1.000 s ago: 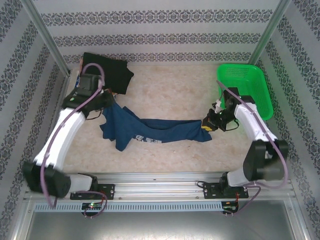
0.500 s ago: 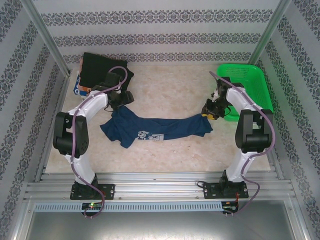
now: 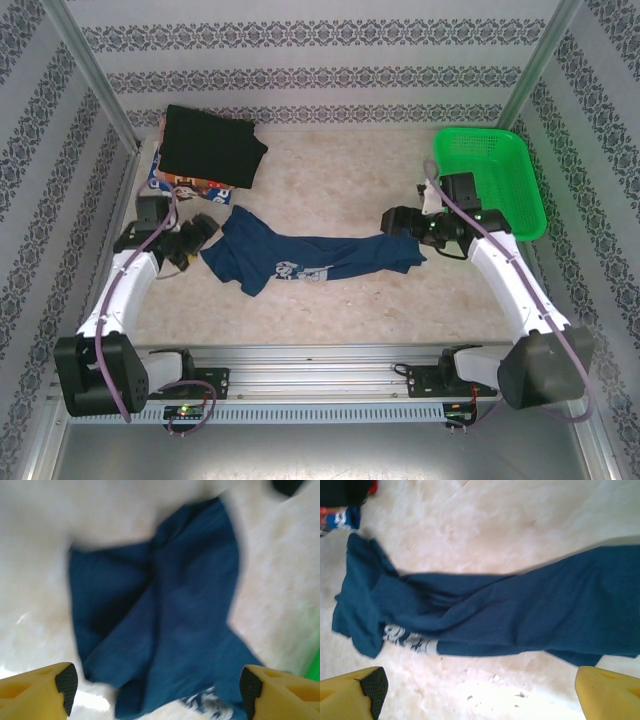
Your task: Fold and stack the t-shirts
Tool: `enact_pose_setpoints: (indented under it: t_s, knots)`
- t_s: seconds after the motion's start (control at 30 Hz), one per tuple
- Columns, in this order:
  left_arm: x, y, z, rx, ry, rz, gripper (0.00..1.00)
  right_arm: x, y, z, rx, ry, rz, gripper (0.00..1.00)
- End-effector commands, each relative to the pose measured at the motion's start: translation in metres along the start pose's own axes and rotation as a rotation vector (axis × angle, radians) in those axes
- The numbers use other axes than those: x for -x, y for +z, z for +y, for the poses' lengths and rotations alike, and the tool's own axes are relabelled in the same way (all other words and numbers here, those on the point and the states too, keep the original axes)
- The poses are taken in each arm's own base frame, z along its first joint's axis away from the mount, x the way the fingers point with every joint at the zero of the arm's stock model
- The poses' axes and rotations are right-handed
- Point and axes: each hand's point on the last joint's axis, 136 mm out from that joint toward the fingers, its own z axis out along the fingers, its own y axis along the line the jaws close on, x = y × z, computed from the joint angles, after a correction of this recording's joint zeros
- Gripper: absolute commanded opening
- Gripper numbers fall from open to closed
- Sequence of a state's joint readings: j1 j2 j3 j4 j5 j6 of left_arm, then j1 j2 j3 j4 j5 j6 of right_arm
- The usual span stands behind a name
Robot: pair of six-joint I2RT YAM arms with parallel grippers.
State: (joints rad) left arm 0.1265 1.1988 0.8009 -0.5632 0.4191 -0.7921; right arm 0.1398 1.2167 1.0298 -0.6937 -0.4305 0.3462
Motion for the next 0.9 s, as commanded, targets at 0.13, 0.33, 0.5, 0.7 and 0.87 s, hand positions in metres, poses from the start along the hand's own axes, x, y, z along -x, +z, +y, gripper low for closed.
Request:
enact_pose_setpoints:
  t_s: [0.13, 0.33, 0.5, 0.7, 0.87]
  knots:
    - [-0.015, 0.033, 0.009, -0.084, -0.184, 0.065, 0.76, -0.029, 0.008, 0.001, 0.025, 0.016, 0.038, 0.98]
    - [-0.010, 0.045, 0.021, -0.098, -0.252, 0.013, 0.70, -0.038, 0.006, 0.002, 0.021, 0.005, 0.056, 0.98]
    - [-0.009, 0.049, 0.027, -0.115, -0.290, -0.023, 0.68, -0.037, 0.002, 0.003, 0.019, -0.002, 0.048, 0.98]
    - [-0.001, 0.052, 0.029, -0.150, -0.323, -0.085, 0.61, -0.038, 0.005, 0.003, 0.024, 0.001, 0.060, 0.98]
    - [0.009, 0.049, 0.021, -0.189, -0.322, -0.124, 0.49, -0.040, 0.007, 0.001, 0.020, 0.000, 0.069, 0.98]
